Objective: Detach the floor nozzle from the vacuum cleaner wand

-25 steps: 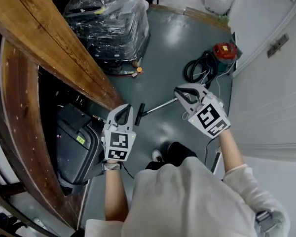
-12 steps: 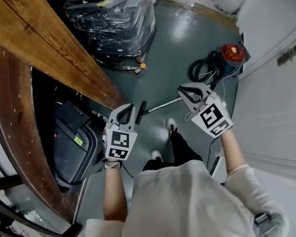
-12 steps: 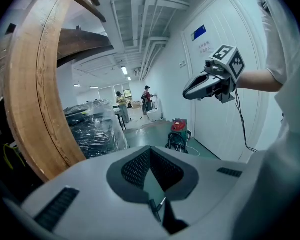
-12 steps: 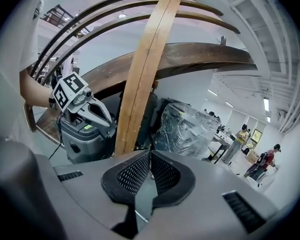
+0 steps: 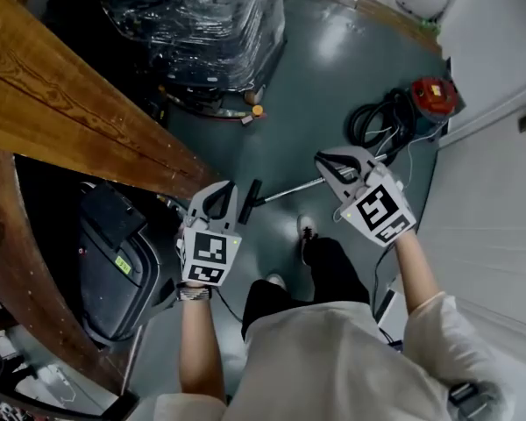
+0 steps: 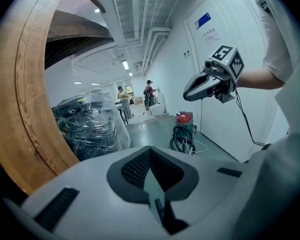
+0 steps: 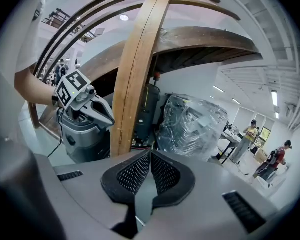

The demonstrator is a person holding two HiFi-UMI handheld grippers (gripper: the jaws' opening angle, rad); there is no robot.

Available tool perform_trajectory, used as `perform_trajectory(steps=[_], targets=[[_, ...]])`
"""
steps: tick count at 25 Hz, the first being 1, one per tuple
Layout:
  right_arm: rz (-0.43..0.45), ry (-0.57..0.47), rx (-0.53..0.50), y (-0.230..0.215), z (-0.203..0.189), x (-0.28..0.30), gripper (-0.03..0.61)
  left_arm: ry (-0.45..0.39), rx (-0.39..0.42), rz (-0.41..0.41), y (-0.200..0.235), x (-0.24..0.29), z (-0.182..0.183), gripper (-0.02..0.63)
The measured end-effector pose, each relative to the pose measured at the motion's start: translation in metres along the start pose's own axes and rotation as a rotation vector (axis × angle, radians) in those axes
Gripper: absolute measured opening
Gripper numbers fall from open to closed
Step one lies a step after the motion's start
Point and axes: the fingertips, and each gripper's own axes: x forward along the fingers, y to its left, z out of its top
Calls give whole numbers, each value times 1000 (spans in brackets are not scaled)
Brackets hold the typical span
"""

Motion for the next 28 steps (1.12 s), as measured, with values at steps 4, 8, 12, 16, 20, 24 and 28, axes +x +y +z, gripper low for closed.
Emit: perform_trajectory(steps=[4, 8, 12, 16, 20, 24, 28], targets=[[21, -3, 1, -5, -32, 34, 31, 17, -13, -6, 1, 40, -33, -1], [50, 6, -4, -5, -67, 70, 31, 34, -21, -20, 1, 77, -66, 0], [59, 3, -4, -4, -99, 106, 31, 43, -5, -32, 2, 113, -99, 0], [79, -22, -7, 0, -134, 145, 31, 47, 1, -33, 3, 152, -132, 0], [132, -52, 6, 14, -179, 183, 31, 33, -68, -39, 0, 180, -173, -1], [149, -58, 20, 22, -215, 214, 31, 38, -85, -27, -2, 206, -218, 0], [153, -62, 21, 36, -255, 241, 31, 49, -74, -20, -7, 230, -262, 0]])
